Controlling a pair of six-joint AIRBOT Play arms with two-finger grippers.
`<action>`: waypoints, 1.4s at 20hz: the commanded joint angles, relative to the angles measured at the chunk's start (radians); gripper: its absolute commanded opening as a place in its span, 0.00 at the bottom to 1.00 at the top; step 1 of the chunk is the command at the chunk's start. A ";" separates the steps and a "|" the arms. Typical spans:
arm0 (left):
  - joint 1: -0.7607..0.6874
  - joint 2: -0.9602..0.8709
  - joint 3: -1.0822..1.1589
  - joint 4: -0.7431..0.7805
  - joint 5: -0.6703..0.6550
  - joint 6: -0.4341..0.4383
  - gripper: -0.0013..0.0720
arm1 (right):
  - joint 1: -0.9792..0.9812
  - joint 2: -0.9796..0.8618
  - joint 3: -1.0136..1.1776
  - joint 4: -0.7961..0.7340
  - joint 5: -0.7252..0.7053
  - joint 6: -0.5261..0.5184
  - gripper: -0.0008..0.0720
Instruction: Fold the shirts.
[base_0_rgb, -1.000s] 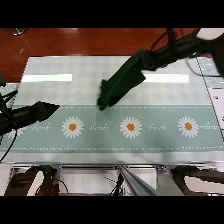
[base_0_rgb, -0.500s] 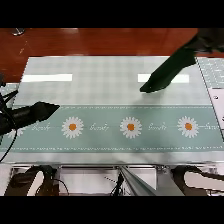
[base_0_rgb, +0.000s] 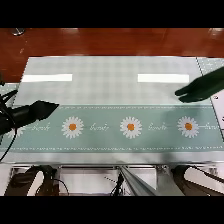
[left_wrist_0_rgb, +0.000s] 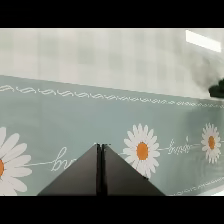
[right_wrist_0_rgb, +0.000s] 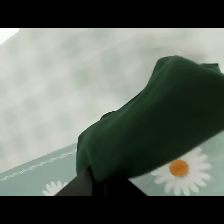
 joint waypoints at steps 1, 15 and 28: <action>0.001 0.000 0.000 0.000 0.026 0.031 0.06 | -0.161 0.101 -0.138 -0.056 0.047 -0.002 0.04; -0.048 -0.026 0.000 0.000 0.078 0.049 0.06 | -0.534 0.543 -0.873 -0.648 -0.046 0.090 0.84; -0.396 -0.707 0.890 0.287 0.018 0.122 0.06 | 0.531 0.208 -0.657 -0.017 -0.680 -0.186 0.04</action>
